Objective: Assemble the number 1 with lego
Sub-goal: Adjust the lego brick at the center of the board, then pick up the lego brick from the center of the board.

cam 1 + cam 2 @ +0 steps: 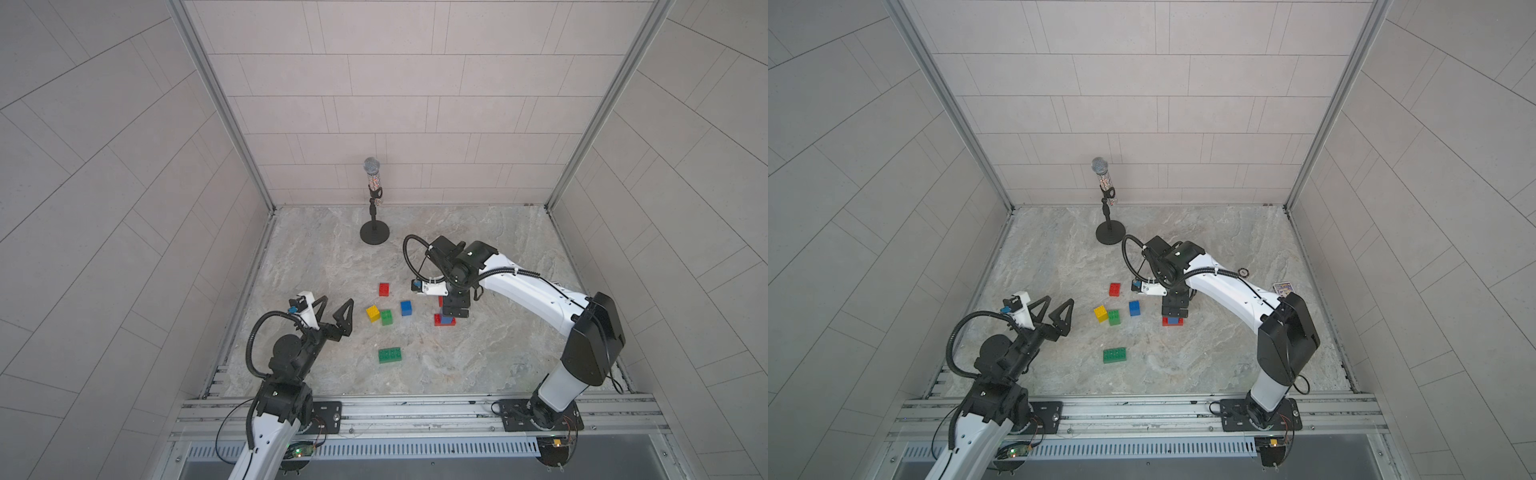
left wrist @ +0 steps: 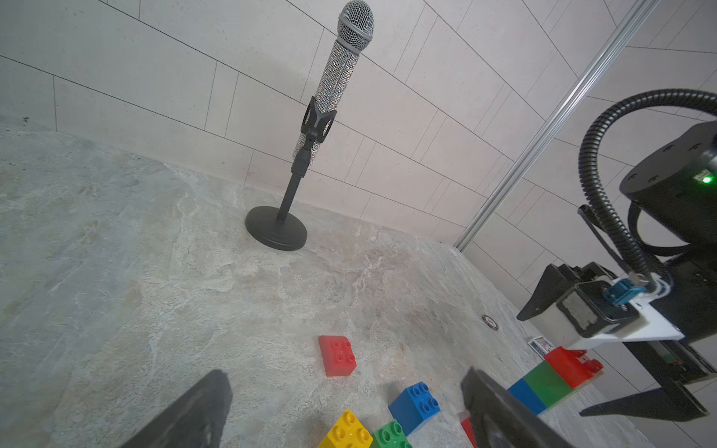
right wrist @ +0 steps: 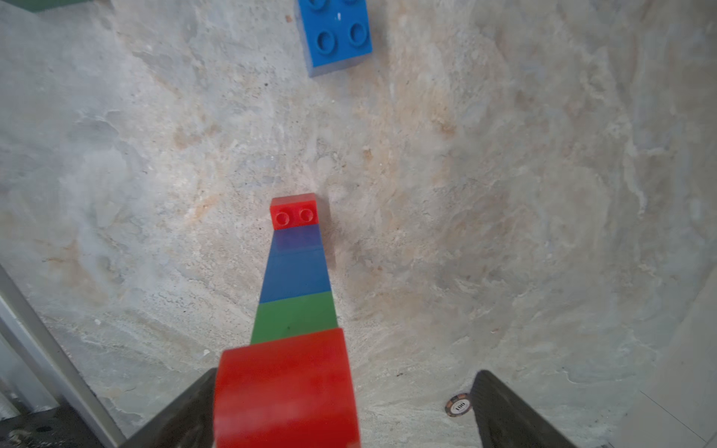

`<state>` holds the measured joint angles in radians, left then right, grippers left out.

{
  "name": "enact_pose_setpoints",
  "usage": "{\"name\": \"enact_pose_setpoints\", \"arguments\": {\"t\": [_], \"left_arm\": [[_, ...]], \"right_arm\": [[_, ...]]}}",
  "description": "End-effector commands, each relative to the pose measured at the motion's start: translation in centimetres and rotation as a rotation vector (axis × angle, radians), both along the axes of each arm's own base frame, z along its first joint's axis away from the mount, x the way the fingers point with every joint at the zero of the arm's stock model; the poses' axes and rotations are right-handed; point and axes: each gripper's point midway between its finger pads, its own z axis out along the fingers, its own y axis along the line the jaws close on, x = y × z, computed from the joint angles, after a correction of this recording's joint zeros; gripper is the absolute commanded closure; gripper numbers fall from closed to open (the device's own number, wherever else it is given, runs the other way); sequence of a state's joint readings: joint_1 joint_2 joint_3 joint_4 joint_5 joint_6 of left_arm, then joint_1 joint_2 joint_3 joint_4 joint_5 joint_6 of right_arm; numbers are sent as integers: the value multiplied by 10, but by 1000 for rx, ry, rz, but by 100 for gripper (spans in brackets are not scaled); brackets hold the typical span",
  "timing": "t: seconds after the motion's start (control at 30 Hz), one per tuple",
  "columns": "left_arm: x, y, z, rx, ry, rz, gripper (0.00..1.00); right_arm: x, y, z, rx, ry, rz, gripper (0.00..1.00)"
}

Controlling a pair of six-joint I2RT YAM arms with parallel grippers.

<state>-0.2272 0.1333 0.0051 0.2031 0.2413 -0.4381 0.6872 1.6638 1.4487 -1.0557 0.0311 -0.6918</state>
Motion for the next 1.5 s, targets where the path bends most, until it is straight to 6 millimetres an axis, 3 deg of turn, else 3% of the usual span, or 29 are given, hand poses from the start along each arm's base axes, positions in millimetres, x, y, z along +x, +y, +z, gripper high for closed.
{"name": "enact_pose_setpoints", "arguments": {"t": [0.0,0.33,0.53,0.67,0.73,0.83,0.9,1.0,1.03,1.07,1.13,1.23,1.33,1.47], "left_arm": [[0,1,-7,-5,10,4,0],[0,1,-8,-4,13,4,0],[0,1,-8,-6,13,6,0],[1,1,-8,-5,14,7,0],[1,1,-8,-5,15,6,0],[1,1,-8,-5,14,6,0],[1,1,-8,-5,13,6,0],[0,1,-8,-5,13,3,0],[0,1,-8,-6,13,4,0],[0,1,-8,-5,13,4,0],[0,1,-8,-5,13,4,0],[0,1,-8,-5,14,4,0],[0,1,-8,-5,13,5,0],[0,1,-8,-5,14,4,0]], "right_arm": [[22,-3,21,1,-127,-43,1],[45,-6,45,38,-235,-95,1],[47,-5,54,84,-270,-130,1],[46,0,74,203,-329,-187,1],[53,-1,96,354,-417,-344,1],[67,-34,129,549,-576,-753,1],[55,-22,121,672,-408,-762,1],[44,-7,104,721,-311,-764,0],[41,-2,95,729,-281,-774,5],[39,4,86,731,-253,-782,13],[32,25,67,738,-167,-788,44],[22,54,37,694,-113,-793,59],[16,75,17,640,-115,-809,58],[14,91,0,601,-91,-840,37]]}}
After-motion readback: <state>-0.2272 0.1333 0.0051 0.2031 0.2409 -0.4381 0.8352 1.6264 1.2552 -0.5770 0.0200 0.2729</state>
